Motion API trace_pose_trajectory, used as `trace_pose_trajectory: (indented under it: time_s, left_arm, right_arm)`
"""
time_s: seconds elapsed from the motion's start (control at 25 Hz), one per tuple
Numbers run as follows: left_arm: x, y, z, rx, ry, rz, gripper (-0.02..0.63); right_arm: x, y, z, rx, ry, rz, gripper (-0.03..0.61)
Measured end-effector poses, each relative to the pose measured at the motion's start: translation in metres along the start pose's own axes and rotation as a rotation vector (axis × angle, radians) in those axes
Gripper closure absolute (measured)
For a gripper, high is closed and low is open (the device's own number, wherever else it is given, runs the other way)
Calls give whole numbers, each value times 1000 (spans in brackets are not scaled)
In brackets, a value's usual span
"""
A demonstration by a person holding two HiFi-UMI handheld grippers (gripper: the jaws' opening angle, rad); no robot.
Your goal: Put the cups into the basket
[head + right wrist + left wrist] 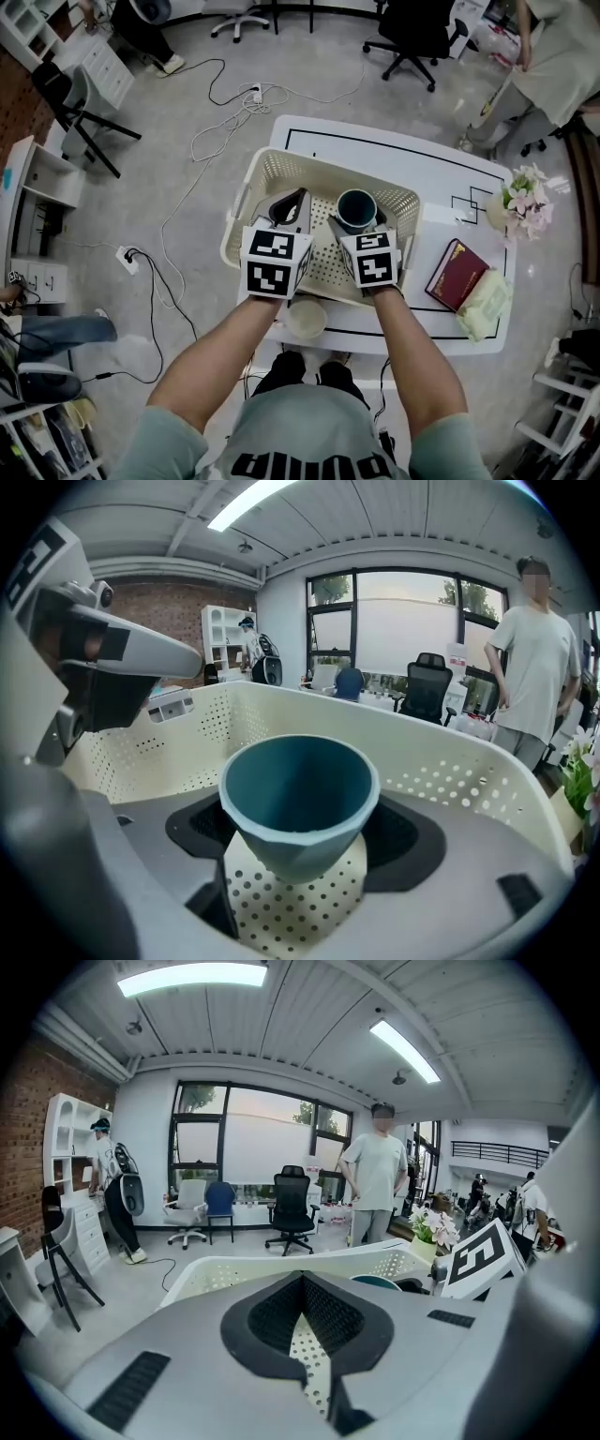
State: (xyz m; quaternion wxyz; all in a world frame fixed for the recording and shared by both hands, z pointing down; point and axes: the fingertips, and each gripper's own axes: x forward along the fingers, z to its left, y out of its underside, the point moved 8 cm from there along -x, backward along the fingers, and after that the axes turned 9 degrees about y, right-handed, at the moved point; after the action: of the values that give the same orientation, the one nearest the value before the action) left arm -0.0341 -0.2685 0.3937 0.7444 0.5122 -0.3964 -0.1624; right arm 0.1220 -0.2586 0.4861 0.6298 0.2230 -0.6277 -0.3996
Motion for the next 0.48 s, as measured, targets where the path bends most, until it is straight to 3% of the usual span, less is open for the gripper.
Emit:
trace_pose_trajectory:
  time_s: [0.48]
  left_arm:
    - [-10, -6, 0, 11, 7, 0, 609]
  right_arm:
    - [-12, -10, 5, -4, -11, -29, 190]
